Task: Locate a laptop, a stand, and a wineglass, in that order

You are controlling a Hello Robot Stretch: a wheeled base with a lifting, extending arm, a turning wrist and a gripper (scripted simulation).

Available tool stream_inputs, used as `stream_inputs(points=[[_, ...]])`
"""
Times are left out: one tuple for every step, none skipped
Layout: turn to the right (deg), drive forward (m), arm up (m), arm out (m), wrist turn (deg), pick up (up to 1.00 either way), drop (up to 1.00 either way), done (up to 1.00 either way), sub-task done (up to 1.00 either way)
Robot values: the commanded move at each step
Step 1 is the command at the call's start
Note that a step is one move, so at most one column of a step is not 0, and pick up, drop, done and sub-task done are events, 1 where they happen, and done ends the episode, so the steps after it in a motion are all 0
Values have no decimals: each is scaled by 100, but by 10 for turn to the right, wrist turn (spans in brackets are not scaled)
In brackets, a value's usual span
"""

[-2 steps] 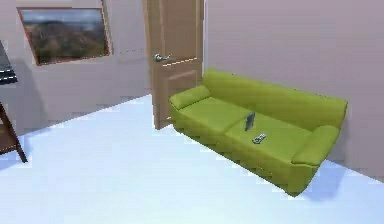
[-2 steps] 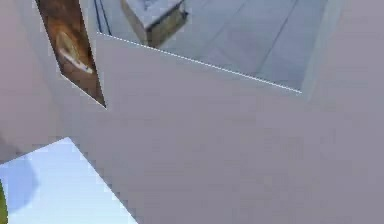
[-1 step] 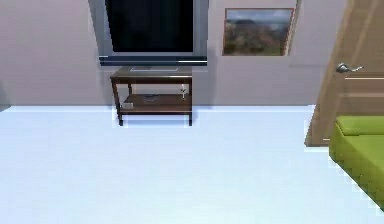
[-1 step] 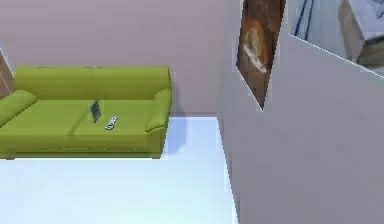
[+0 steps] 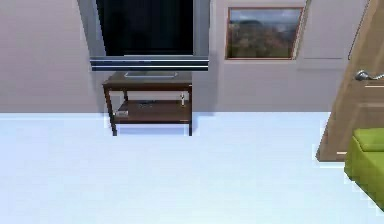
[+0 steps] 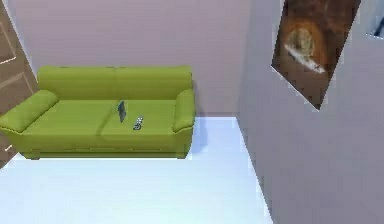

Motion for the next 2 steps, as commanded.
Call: stream_inputs(points=[[-450, 0, 0, 0, 0, 0, 0, 0, 0], [-180, 0, 0, 0, 0, 0, 0, 0, 0]])
